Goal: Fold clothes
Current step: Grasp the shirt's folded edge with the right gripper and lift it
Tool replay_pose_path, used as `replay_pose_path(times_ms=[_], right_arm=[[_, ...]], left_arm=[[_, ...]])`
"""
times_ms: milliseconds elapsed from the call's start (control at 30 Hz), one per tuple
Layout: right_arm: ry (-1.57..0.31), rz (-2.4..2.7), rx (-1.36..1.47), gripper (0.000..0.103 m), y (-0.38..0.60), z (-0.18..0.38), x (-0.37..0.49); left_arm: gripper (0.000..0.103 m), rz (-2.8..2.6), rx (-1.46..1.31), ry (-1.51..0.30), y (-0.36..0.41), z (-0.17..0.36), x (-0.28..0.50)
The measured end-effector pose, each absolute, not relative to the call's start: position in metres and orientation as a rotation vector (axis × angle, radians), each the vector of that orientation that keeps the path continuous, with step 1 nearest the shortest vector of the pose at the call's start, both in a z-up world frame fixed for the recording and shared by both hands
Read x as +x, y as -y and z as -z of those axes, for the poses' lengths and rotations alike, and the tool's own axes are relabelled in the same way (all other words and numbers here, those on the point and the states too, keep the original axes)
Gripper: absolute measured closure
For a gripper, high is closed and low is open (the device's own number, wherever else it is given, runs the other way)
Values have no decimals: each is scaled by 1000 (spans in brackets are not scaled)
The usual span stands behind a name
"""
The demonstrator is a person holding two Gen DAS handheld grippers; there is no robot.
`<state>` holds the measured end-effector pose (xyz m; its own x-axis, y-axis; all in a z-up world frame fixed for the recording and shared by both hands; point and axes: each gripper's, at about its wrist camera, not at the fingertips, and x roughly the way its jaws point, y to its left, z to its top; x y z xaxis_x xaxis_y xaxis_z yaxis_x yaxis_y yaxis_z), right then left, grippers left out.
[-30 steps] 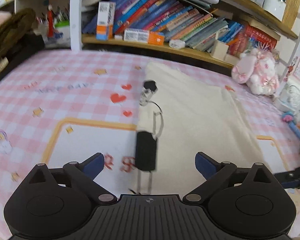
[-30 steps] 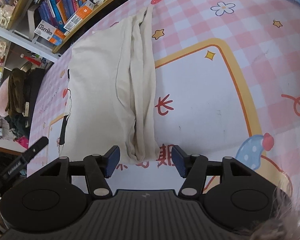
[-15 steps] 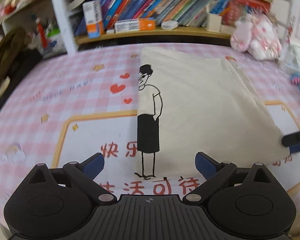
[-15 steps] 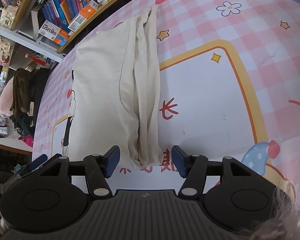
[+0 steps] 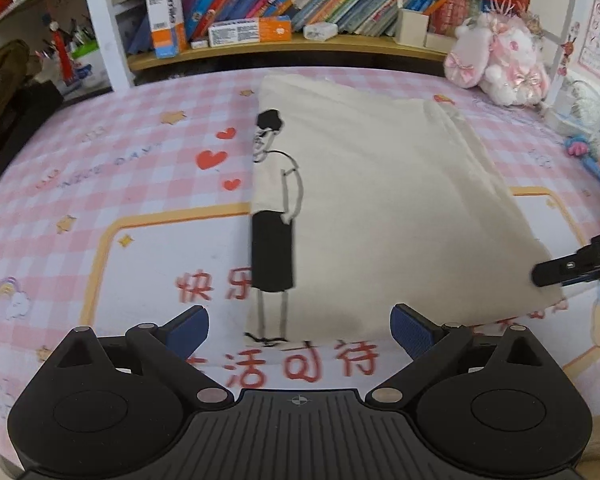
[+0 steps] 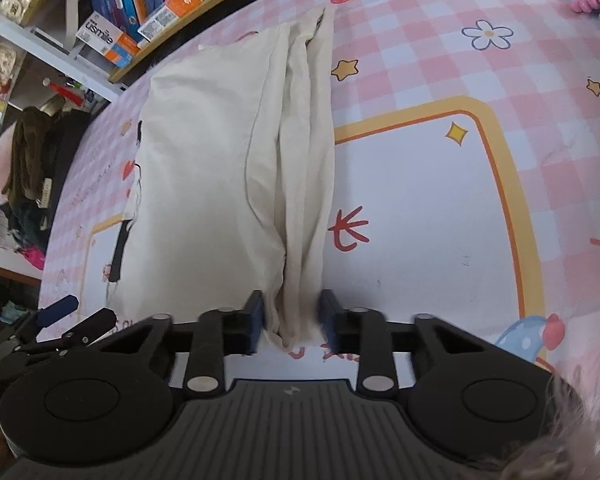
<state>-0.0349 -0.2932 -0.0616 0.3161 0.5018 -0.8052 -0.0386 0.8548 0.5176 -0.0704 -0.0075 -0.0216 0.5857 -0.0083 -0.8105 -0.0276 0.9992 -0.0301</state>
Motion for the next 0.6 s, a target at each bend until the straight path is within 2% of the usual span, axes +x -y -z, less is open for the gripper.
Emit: replay_pose_path(times_ms=[233,400,600], right_arm=[[-1215,-382,623,91,309,62,-31],[-1179,-435,786,93,316,49,-23],[-1140,-496,841,93,308,27,-10]], left_arm=[[4,111,-76,-934,19,23,-66],[4,215,-91,-961,28,27,-59],[5,317,143,-910,66,32,-53]])
